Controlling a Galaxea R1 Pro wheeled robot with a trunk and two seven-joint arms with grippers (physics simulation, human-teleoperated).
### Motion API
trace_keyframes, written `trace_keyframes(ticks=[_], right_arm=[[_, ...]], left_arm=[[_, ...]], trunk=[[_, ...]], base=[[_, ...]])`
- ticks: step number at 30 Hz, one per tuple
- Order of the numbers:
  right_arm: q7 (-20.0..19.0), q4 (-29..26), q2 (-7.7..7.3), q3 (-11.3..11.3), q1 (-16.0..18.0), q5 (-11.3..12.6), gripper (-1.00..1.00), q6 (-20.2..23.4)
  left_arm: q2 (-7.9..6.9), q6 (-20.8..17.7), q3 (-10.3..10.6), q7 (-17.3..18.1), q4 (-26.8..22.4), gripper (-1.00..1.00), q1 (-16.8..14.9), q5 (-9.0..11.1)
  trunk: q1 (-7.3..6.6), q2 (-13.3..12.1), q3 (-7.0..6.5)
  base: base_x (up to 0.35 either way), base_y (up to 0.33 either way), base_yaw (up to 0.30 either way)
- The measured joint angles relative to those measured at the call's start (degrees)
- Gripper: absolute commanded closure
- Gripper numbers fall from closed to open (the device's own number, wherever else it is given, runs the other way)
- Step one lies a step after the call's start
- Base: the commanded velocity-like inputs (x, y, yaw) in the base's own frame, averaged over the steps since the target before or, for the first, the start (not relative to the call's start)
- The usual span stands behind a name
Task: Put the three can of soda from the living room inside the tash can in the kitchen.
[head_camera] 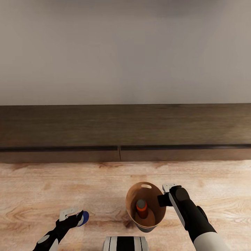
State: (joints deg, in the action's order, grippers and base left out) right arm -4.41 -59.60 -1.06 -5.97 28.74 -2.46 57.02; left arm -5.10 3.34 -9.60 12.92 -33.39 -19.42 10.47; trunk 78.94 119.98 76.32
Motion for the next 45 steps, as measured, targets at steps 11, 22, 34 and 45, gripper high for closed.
trace_keyframes(ticks=[11, 22, 34, 45], right_arm=[[0.0, 0.0, 0.0, 0.0, 0.0, -0.1, 1.0, 0.0], [0.0, -0.1, -0.02, -0.1, 0.0, 0.1, 1.0, 0.4], [0.0, -4.9, -0.1, 0.0, -1.3, 0.0, 1.0, 3.0], [0.0, -4.9, -1.56, -0.1, 0.0, 0.5, 1.0, 1.7]], left_arm=[[0.0, 0.0, 0.0, 0.0, 0.0, -1.0, 0.0, 0.0], [-0.01, 0.0, -0.1, 0.0, 0.0, -1.0, 0.0, 0.0], [-0.01, 0.0, 0.0, 0.0, 0.0, -1.0, 0.0, 0.0], [0.0, 0.0, 0.0, 0.0, 0.0, -1.0, 0.0, 0.0]], trunk=[[1.31, 2.4, 1.07], [3.04, 6.8, 3.03], [4.38, 8.0, 3.59], [4.39, 8.0, 3.6]], base=[[0.0, 0.0, 0.0], [0.0, 0.0, 0.0], [0.0, 0.0, 0.0], [0.0, 0.0, 0.0]])
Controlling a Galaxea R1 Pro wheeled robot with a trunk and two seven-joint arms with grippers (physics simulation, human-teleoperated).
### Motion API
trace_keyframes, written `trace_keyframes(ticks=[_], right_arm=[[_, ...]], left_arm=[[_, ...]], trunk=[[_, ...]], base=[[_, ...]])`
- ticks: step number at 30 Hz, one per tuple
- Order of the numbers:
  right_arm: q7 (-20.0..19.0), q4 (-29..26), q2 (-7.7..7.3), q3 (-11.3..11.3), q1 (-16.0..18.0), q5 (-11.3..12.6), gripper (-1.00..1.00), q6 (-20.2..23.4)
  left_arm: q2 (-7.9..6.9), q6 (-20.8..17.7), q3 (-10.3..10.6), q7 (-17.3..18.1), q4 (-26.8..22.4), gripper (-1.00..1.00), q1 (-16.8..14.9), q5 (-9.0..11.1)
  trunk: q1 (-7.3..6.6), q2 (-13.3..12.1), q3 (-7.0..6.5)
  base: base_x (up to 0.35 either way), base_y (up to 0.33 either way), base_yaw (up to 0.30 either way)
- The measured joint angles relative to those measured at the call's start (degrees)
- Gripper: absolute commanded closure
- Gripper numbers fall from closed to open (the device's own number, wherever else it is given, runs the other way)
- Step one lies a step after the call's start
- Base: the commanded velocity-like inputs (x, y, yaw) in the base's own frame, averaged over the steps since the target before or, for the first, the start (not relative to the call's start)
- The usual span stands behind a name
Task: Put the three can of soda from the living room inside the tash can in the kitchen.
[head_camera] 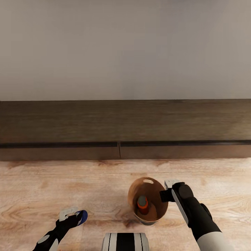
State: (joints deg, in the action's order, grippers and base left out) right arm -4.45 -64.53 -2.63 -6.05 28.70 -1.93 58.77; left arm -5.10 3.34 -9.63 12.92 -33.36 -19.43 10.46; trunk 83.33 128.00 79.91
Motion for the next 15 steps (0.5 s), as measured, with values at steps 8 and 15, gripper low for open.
trace_keyframes(ticks=[8, 15], right_arm=[[0.0, -5.3, -0.08, 0.0, 0.1, -2.0, 1.0, -1.3], [0.2, -10.2, -0.1, 0.1, 0.1, -4.1, 1.0, -1.3]], left_arm=[[0.0, 0.0, 0.0, 0.0, 0.0, -1.0, 0.0, 0.0], [0.0, 0.0, 0.0, 0.0, 0.0, -1.0, 0.0, 0.0]], trunk=[[0.0, 0.0, -0.01], [0.0, 0.0, -0.01]], base=[[0.0, 0.0, 0.0], [0.0, 0.0, 0.0]])
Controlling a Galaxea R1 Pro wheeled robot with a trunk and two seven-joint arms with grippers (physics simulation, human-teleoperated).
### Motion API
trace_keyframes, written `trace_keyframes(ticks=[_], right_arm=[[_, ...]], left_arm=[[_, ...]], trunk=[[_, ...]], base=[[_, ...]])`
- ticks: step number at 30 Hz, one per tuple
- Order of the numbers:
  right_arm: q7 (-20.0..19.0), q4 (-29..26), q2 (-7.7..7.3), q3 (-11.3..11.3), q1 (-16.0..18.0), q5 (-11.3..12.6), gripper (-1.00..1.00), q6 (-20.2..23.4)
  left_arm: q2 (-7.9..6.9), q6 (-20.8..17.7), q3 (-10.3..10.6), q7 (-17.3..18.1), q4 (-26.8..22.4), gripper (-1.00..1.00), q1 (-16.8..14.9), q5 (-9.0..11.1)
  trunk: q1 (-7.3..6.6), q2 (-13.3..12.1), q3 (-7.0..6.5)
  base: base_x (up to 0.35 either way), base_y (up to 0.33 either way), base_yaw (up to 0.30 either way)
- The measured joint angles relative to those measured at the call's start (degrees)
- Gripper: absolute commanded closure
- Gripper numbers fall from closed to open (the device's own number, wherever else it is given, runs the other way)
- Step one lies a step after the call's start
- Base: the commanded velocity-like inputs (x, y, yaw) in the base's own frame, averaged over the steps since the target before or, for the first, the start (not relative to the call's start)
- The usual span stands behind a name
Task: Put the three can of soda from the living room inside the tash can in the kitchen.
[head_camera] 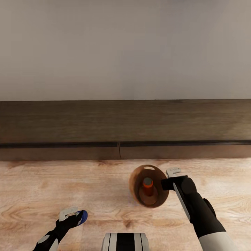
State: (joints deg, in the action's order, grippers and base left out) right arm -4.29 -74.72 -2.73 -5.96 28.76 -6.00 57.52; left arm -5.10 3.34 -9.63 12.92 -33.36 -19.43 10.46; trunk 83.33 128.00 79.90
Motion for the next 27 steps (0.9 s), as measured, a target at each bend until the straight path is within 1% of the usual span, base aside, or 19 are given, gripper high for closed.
trace_keyframes(ticks=[1, 2, 6, 7, 11, 15, 20, 24, 27], right_arm=[[-0.1, -0.5, 0.0, 0.0, 0.0, 0.8, 1.0, 0.0], [-0.1, -0.9, 0.01, 0.0, 0.0, 1.1, 1.0, 0.0], [0.1, -1.8, -0.02, 0.0, 0.0, -0.9, 1.0, 0.0], [0.1, -2.4, -0.03, 0.0, 0.0, -0.9, 1.0, 0.0], [0.0, -4.7, 0.0, 0.0, 0.0, 0.5, 1.0, 0.0], [0.1, -5.6, -0.01, 0.0, -0.2, -0.4, 1.0, 0.0], [0.0, -6.0, 0.0, 0.0, -0.4, 0.2, 1.0, 0.1], [0.0, -6.2, -0.01, 0.0, -0.5, -0.2, 1.0, 0.1], [0.0, -6.2, 0.0, 0.0, -0.5, 0.0, 1.0, 0.1]], left_arm=[[0.0, 0.0, 0.0, 0.0, 0.0, -1.0, 0.0, 0.0], [0.0, 0.0, 0.0, 0.0, 0.0, -1.0, 0.0, 0.0], [0.0, 0.0, 0.0, 0.0, 0.0, -1.0, 0.0, 0.0], [0.0, 0.0, 0.0, 0.0, 0.0, -1.0, 0.0, 0.0], [0.0, 0.0, 0.0, 0.0, 0.1, -1.0, 0.0, 0.0], [0.0, 0.0, 0.0, 0.0, 0.0, -1.0, 0.0, 0.0], [0.0, 0.0, 0.0, 0.0, 0.1, -1.0, 0.0, 0.0], [0.0, 0.0, 0.0, 0.0, 0.0, -1.0, 0.0, 0.0], [0.0, 0.0, 0.0, 0.0, 0.0, -1.0, 0.0, 0.0]], trunk=[[0.0, 0.0, 0.01], [0.0, 0.0, 0.0], [0.0, 0.0, 0.0], [0.0, 0.0, 0.01], [0.0, 0.0, 0.0], [0.0, 0.0, 0.01], [0.0, 0.0, 0.0], [0.0, 0.0, 0.01], [0.0, 0.0, 0.01]], base=[[0.0, 0.0, 0.0], [0.0, 0.0, 0.0], [0.0, 0.0, 0.0], [0.0, 0.0, 0.0], [0.0, 0.0, 0.0], [0.0, 0.0, 0.0], [0.0, 0.0, 0.0], [0.0, 0.0, 0.0], [0.0, 0.0, 0.0]])
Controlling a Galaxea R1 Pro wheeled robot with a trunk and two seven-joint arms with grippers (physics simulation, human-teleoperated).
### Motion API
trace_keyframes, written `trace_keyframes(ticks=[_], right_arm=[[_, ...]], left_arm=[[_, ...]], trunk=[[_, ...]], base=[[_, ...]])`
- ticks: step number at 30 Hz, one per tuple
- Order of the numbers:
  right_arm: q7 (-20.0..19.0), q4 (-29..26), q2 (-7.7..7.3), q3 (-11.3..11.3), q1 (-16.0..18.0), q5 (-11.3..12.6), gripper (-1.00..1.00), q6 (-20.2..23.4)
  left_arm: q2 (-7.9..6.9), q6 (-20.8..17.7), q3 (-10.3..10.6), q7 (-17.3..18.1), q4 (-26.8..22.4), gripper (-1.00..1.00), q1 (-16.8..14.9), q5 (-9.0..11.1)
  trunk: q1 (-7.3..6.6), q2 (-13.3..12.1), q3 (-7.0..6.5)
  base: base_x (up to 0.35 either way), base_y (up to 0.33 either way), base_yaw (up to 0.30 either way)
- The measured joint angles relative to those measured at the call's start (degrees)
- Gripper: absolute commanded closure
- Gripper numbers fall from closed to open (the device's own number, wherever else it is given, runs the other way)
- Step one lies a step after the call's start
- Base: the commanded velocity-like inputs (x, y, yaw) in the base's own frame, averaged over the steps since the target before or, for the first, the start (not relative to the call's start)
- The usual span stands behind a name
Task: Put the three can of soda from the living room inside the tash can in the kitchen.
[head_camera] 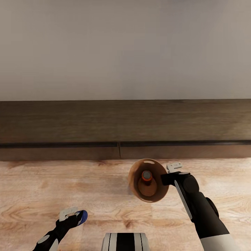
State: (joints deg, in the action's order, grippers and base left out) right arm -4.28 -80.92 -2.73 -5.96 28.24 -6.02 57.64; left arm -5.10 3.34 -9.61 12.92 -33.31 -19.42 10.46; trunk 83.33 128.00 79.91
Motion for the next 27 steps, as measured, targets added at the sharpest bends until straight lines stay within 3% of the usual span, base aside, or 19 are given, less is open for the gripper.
trace_keyframes(ticks=[27], right_arm=[[-0.1, -2.9, 0.25, -0.2, -0.5, 0.0, 1.0, 0.1]], left_arm=[[0.0, 0.0, 0.0, 0.0, 0.0, -1.0, 0.0, 0.0]], trunk=[[0.0, 0.0, 0.0]], base=[[0.0, 0.0, 0.0]])
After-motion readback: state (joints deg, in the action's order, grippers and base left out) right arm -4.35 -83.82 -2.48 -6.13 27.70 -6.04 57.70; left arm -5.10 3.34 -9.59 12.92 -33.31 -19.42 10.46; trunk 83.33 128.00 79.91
